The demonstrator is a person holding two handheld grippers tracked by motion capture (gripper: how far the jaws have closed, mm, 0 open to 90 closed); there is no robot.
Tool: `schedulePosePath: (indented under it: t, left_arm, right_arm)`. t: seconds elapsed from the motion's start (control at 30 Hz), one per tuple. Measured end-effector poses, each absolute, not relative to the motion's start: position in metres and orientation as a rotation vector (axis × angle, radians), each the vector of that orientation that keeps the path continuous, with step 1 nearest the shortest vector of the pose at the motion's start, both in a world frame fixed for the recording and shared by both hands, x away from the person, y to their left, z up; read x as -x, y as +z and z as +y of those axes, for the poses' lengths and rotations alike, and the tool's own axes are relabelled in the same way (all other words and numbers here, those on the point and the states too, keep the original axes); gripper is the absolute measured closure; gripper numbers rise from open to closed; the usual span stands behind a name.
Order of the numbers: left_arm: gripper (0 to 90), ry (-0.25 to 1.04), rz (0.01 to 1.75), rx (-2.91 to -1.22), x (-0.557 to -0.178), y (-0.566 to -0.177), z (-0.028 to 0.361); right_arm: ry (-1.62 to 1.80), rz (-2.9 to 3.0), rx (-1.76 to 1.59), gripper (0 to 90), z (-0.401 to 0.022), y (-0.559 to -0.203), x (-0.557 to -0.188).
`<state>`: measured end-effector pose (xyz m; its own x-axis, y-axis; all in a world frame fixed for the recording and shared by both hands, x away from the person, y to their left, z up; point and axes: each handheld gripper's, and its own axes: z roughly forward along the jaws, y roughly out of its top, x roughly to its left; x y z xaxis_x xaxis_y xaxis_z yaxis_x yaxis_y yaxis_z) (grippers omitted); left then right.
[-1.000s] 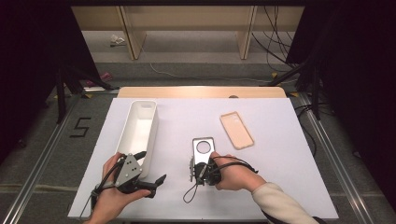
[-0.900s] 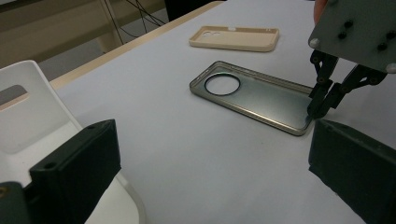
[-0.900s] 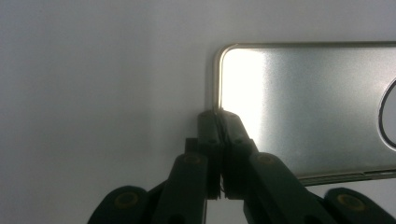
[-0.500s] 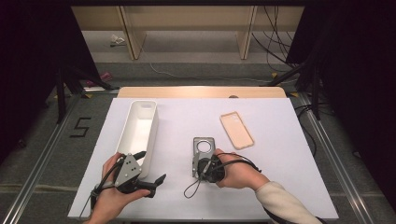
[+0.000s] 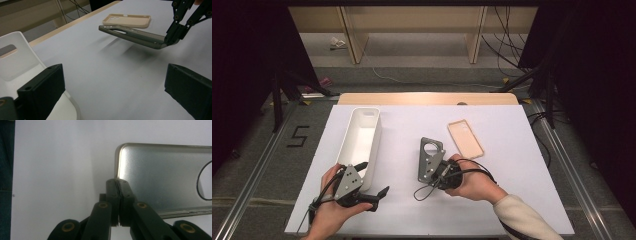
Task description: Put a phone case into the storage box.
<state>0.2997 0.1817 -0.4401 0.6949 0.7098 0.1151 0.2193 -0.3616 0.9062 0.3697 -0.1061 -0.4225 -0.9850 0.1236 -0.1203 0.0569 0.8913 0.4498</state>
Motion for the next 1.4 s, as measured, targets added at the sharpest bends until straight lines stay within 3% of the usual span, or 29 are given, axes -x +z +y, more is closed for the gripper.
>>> schedulePosePath:
  t: [0.77, 1.4]
  left_arm:
    - [7.3, 0.571, 0.763, -1.873, -0.305, -0.423, 0.175]
    - [11.2, 0.510, 0.813, -1.927, -0.380, -0.374, 0.121]
  right_arm:
    - [0.905, 2.848, -0.150, 89.1, -0.128, -0.413, -0.357]
    - [0.935, 2.819, -0.140, 89.2, -0.131, -0.409, -0.346]
